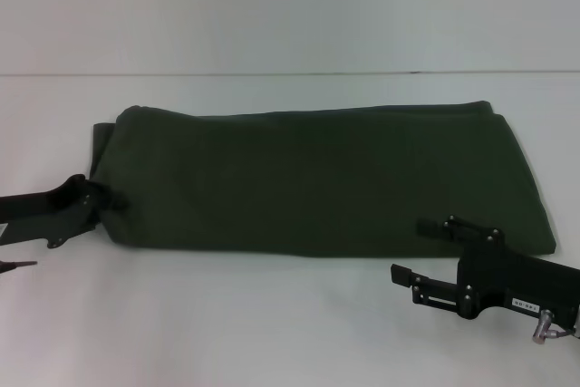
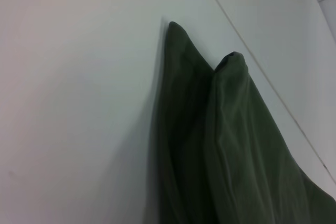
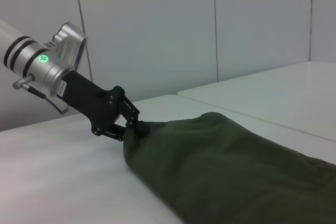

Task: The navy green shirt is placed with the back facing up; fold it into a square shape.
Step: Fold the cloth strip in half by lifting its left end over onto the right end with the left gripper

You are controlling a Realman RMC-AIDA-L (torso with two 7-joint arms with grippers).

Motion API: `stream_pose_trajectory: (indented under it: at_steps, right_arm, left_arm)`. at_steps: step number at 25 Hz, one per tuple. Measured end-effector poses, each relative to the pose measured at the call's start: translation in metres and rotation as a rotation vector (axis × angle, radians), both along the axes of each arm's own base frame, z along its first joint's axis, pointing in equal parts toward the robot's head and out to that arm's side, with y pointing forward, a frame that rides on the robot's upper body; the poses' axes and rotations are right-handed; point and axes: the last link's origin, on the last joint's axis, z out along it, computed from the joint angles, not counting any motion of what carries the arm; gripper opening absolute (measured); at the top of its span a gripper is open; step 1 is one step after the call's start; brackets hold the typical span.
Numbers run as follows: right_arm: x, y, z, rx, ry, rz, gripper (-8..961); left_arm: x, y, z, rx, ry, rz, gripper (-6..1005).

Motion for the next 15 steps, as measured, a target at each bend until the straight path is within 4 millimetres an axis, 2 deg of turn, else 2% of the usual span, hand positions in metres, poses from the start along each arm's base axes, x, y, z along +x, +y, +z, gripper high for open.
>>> stream_pose_trajectory:
  at_steps: [4,9,15]
  right_arm:
    - [0.000,0.000,0.000,0.000,0.001,-0.001,825]
    - [-0.001,0.001,0.000,0.000,0.001,-0.001,825]
    - [-0.001,0.002,0.001,0.005,0.008,-0.007,825]
  left_arm:
    - [0.000,0.000,-0.001,0.003,0.005,0.002,146]
    - [-0.003,0.000,0.000,0.018,0.010,0.003,90]
    - [-0.010,-0.001,0.010,0.061,0.037,0.017,23]
